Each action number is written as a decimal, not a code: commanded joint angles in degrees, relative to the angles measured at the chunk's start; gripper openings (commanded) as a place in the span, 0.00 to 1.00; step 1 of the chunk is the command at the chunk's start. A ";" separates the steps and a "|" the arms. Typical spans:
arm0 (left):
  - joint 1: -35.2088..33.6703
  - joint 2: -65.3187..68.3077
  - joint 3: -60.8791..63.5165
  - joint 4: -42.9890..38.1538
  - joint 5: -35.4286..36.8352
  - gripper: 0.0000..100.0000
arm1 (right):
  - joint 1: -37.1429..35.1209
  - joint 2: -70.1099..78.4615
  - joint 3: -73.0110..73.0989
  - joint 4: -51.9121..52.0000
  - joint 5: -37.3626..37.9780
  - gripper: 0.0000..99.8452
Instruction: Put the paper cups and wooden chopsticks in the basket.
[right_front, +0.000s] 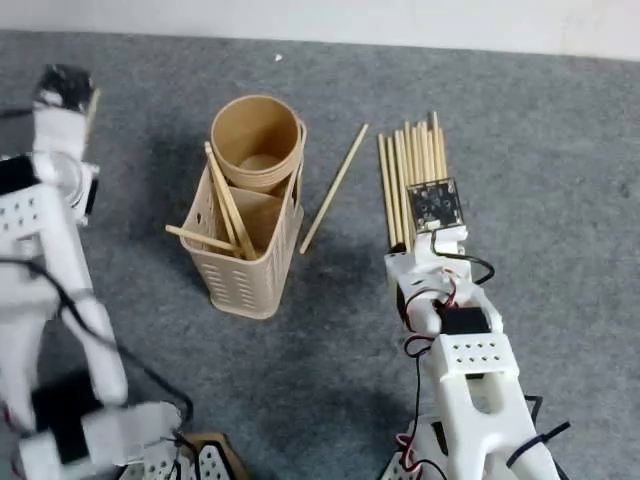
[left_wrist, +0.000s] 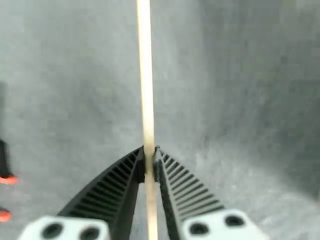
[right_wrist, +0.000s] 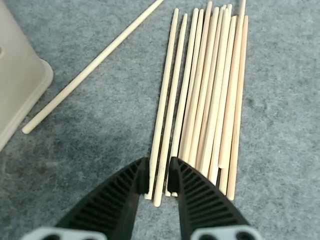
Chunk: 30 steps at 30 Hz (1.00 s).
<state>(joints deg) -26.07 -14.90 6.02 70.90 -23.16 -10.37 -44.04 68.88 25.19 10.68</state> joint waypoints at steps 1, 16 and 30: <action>6.90 -16.66 -2.68 1.49 6.42 0.00 | -0.13 0.04 -0.31 -0.66 0.26 0.08; 31.08 -49.45 36.62 -31.74 19.69 0.00 | -0.13 0.04 -0.31 -0.75 0.26 0.08; 36.26 -49.45 44.88 -33.76 21.63 0.00 | -0.13 0.04 -0.31 -0.75 0.26 0.08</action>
<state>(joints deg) 8.31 -63.69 48.40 38.20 -2.07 -10.37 -44.04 68.88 25.19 10.68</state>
